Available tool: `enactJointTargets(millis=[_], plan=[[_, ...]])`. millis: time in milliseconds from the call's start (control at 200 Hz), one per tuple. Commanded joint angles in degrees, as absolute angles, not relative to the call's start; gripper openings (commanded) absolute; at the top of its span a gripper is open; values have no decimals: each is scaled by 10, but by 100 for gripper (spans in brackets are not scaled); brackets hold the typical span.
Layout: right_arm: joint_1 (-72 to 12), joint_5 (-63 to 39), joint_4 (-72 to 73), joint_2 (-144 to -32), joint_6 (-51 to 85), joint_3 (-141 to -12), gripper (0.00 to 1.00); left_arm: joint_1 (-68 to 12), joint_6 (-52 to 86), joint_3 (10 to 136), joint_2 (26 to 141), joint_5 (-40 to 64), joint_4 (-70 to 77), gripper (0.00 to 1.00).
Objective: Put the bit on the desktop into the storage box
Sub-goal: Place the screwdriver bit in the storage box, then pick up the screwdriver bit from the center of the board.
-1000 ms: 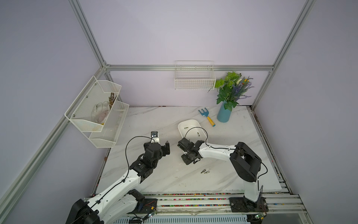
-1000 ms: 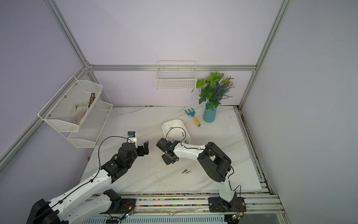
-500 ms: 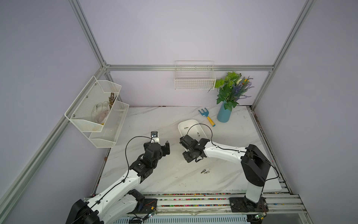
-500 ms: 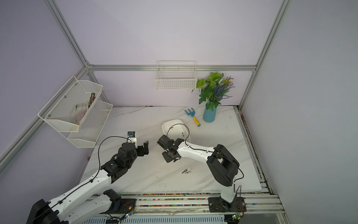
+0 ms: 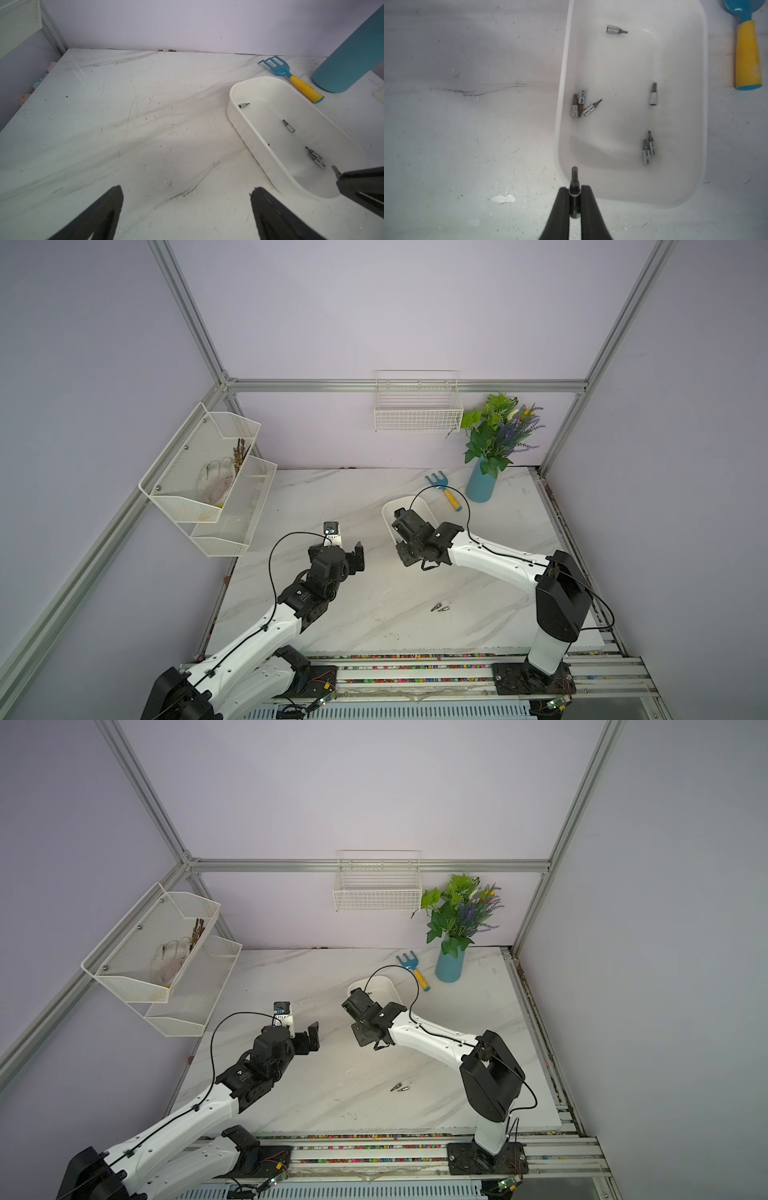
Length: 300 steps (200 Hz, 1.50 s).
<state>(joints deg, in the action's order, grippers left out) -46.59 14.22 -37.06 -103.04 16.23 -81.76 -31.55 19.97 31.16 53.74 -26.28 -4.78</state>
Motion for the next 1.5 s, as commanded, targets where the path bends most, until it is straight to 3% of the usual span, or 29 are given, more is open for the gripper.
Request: enactJointTargets(millis=[0, 305, 475, 550, 1100, 1185, 1245, 1320, 1395, 1495], plan=[[-439, 142, -341, -1057, 159, -836, 12, -313, 199, 319, 531, -260, -28, 100], [-394, 119, -312, -1124, 158, -861, 14, -313, 197, 319, 535, -249, -25, 100], [-391, 126, -315, -1109, 159, -857, 32, -313, 193, 319, 541, -236, -20, 100], [-391, 131, -317, -1088, 158, -845, 34, -313, 188, 319, 542, -224, -18, 100], [-350, 163, -196, -752, 203, -544, 58, -330, 145, 379, 615, 42, -17, 100], [-334, 172, -155, -701, 217, -479, 64, -355, 151, 401, 635, 58, -41, 100], [-325, 181, -130, -668, 233, -434, 79, -384, 152, 415, 649, 48, -59, 100], [-316, 189, -92, -632, 247, -385, 85, -421, 152, 431, 669, 36, -75, 100], [-310, 208, -61, -599, 263, -342, 100, -458, 158, 457, 698, 19, -100, 100], [-303, 235, -32, -558, 276, -295, 100, -496, 167, 495, 744, 12, -133, 100]])
